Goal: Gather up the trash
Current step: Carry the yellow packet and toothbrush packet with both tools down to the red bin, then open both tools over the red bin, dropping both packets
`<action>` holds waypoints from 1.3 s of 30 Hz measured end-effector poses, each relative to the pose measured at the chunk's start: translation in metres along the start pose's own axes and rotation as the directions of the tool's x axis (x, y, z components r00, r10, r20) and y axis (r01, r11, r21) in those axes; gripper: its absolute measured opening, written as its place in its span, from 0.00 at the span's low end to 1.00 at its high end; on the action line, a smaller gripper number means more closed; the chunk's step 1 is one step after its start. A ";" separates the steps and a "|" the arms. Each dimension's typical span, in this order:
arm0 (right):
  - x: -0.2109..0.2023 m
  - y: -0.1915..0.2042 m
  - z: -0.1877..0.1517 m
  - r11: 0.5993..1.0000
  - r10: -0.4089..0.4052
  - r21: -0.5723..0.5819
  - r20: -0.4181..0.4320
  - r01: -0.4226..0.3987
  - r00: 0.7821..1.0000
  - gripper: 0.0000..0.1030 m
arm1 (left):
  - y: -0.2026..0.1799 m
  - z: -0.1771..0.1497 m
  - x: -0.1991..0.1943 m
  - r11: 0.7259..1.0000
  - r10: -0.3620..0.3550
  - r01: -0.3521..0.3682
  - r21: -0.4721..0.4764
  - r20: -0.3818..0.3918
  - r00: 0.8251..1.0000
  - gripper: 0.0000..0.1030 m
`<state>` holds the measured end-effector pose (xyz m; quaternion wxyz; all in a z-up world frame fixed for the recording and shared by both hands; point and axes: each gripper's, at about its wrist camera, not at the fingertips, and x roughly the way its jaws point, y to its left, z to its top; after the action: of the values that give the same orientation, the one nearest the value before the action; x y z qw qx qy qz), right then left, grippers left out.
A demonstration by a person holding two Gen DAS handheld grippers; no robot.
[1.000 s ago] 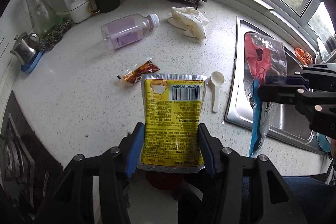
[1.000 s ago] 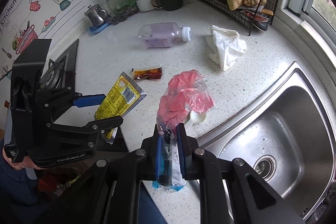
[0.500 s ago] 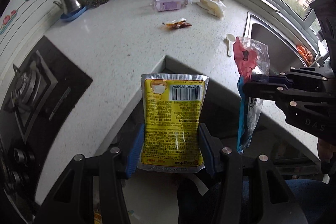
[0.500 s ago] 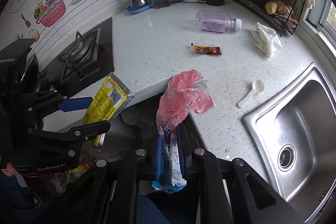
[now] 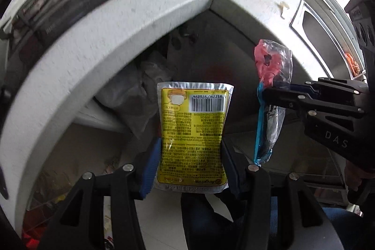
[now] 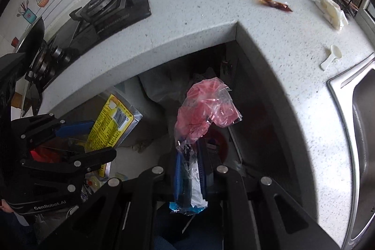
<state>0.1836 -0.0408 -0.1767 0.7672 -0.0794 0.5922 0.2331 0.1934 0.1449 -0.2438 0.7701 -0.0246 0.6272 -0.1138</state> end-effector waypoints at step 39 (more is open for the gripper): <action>0.219 -0.075 -0.056 0.994 -0.025 0.099 -0.109 0.036 0.994 0.11 | 0.013 -0.020 0.263 1.000 -0.004 0.002 -0.017 -0.082 0.997 1.00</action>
<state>0.2108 -0.0714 -0.4116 0.7408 -0.0619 0.6423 0.1865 0.2257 0.1052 -0.5032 0.7433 -0.0273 0.6592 -0.1105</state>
